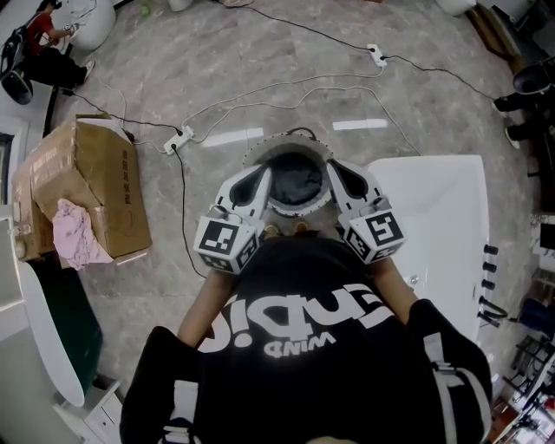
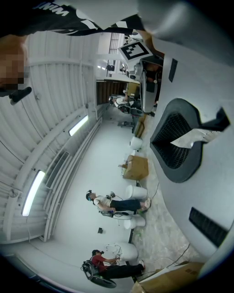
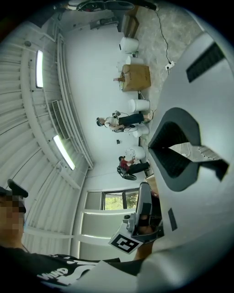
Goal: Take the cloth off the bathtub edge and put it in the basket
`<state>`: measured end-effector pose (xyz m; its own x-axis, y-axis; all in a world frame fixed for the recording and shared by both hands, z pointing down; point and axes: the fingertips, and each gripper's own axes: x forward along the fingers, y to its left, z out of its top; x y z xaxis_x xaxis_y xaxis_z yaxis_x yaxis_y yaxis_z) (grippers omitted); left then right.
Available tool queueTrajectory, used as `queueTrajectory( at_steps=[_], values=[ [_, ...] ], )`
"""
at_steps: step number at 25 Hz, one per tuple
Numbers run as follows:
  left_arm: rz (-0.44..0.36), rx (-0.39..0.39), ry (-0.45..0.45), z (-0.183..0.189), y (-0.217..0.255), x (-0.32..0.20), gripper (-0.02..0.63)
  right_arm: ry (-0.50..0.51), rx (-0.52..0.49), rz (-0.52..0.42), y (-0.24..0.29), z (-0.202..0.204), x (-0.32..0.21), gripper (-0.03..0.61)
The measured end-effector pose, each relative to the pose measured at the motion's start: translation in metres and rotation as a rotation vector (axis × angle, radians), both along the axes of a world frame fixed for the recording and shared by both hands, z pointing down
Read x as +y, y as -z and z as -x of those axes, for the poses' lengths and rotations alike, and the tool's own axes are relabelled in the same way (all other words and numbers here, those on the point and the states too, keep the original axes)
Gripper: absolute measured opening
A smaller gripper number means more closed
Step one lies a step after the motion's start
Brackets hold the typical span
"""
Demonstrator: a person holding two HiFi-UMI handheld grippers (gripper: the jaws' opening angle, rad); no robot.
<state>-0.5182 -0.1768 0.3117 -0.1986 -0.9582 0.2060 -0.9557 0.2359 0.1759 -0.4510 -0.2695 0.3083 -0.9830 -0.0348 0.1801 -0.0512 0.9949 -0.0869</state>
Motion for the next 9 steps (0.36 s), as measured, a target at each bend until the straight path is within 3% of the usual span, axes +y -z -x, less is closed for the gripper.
queueTrajectory(
  at_steps=[9],
  values=[
    [0.007, -0.003, -0.003, -0.0012, -0.0024, -0.003, 0.011, 0.005, -0.003, -0.004, -0.0006, 0.0008, -0.0023, 0.014]
  ],
)
